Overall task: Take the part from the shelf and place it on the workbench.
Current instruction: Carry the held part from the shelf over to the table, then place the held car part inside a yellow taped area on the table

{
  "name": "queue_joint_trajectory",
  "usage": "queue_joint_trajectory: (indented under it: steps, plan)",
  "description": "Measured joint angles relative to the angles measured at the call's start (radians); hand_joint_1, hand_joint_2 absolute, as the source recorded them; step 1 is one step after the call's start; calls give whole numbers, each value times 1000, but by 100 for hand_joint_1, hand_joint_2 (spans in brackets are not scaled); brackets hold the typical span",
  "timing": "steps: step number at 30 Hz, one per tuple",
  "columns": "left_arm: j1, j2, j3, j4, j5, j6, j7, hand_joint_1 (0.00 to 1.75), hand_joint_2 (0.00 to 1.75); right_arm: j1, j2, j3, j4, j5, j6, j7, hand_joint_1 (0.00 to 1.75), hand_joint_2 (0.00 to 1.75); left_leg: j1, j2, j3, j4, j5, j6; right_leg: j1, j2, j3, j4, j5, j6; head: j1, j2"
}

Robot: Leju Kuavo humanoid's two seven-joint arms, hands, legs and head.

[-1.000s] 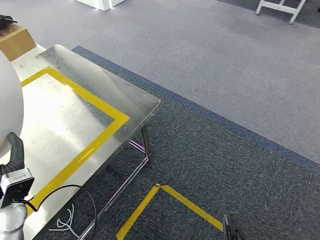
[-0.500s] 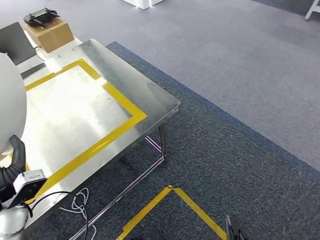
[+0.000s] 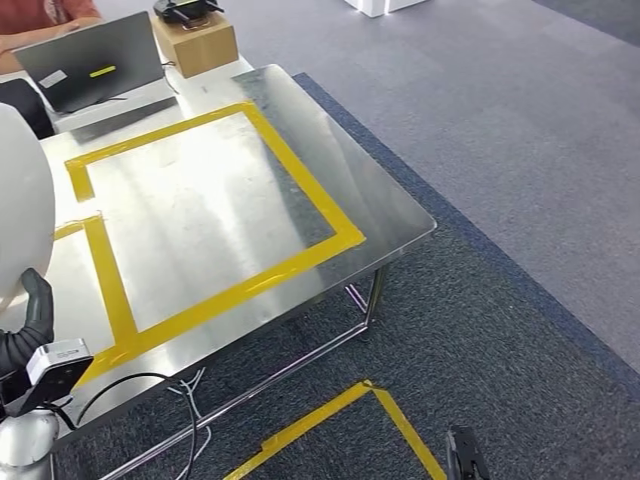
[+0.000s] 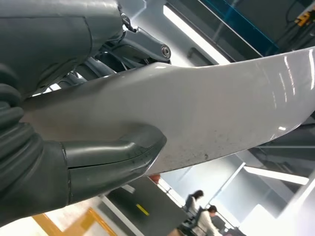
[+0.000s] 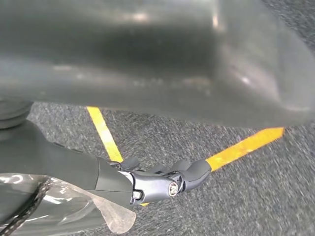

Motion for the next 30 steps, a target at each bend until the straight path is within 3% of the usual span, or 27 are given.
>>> queue_joint_trajectory:
  steps: [1, 2, 4, 6, 8, 9, 11, 13, 15, 16, 18, 20, 22, 24, 26, 28, 30]
  plan:
    - [1, 0, 0, 0, 0, 0, 0, 175, 175, 2, 0, 1, 1, 0, 0, 0, 0, 0, 1, -16, 1, 1, -1, -1, -1, 2, -3, -9, 22, 2, 0, 0]
    - [1, 0, 0, 0, 0, 0, 0, 175, 175, 2, -1, 2, 1, 0, 0, 0, 0, 0, 3, -30, 1, 4, -2, -3, -3, 7, 11, -54, 59, 4, 0, 0]
    - [1, -1, 0, 0, 0, 0, 0, 175, 175, 1, -2, 3, 2, 0, 0, 0, 0, 0, 6, -57, -1, 14, -8, -13, -11, 48, 63, -181, 124, 7, 0, 0]
    - [0, -1, 0, 0, 0, 0, 0, 175, 175, 1, -2, 4, 3, 0, 0, 1, 0, 0, 7, -82, -10, 22, -10, -26, -16, 81, 97, -247, 137, 2, 0, 0]
    - [3, 0, -1, 0, 0, 0, 0, 175, 175, 1, -2, 5, 4, 0, 0, 1, 0, 0, 9, -105, -17, 22, -5, -38, -15, 67, 106, -252, 133, -11, -1, 0]
    - [6, 1, -1, 0, 0, 0, 0, 175, 175, -1, -2, 5, 4, 0, 0, 0, 0, 0, 9, -101, -19, 24, -6, -43, -15, 56, 108, -254, 134, -17, -1, 0]
    - [5, 2, -1, 0, 0, 1, 0, 175, 175, -3, -2, 6, 4, 0, 0, 0, 0, 0, 6, -52, -40, 69, -33, -53, -18, 30, 114, -259, 135, -30, -9, 0]
    - [5, 2, -2, 0, 2, 1, 0, 175, 175, -2, -3, 6, 4, 0, 0, 0, 0, 0, 7, 8, -95, 189, -92, -61, -13, 1, 119, -260, 130, -39, -16, 0]
    - [8, 1, -3, 0, 3, 1, 0, 175, 175, 1, -3, 6, 4, 0, 1, 0, 0, 0, 11, 25, -146, 293, -124, -64, -9, -29, 123, -260, 125, -42, -16, 0]
    - [9, 1, -3, 0, 3, 1, 0, 175, 175, 1, -3, 6, 4, 0, 1, 0, 0, 0, 11, 28, -148, 297, -113, -63, -8, -43, 125, -260, 122, -43, -16, 0]
    - [10, 2, -3, 0, 3, 1, 0, 175, 175, -2, -3, 6, 4, 0, 3, 0, 0, 0, 9, 44, -96, 195, -47, -54, -6, -70, 134, -260, 115, -41, -16, 0]
    - [7, 2, -4, 0, 3, 0, 1, 175, 175, -5, -4, 6, 4, 0, 6, 0, 0, 0, -3, 87, -33, 73, -6, -41, -2, -93, 143, -260, 107, -34, -16, 0]
    - [4, 3, -5, -1, 3, -1, 1, 175, 175, -7, -4, 6, 4, 0, 7, 0, 0, 0, -14, 106, -17, 32, -9, -31, 2, -116, 147, -263, 102, -24, -16, 0]
    - [5, 3, -5, -2, 3, -1, 1, 175, 175, -10, -4, 7, 4, 0, 8, 0, 0, 0, -13, 82, -15, 21, -7, -22, 3, -133, 153, -266, 96, -13, -17, 0]
    - [4, 2, -5, -4, 3, -1, 1, 175, 175, -15, -4, 8, 3, 0, 8, -1, 0, 0, -5, 58, -7, 7, 0, -12, 1, -91, 142, -234, 71, -4, -13, 0]
    - [1, 2, -6, -6, 7, -2, 3, 175, 175, -14, -5, 10, 3, 0, 10, -1, 0, 0, 1, 38, -4, 2, 2, -6, -1, -25, 85, -124, 20, 0, -6, 0]
    - [2, 2, -6, -6, 14, -2, 6, 175, 175, -8, -5, 12, 3, 2, 11, -1, 0, 0, 1, 18, -4, 3, 0, -3, -1, -2, 14, -10, -10, 2, -5, 0]
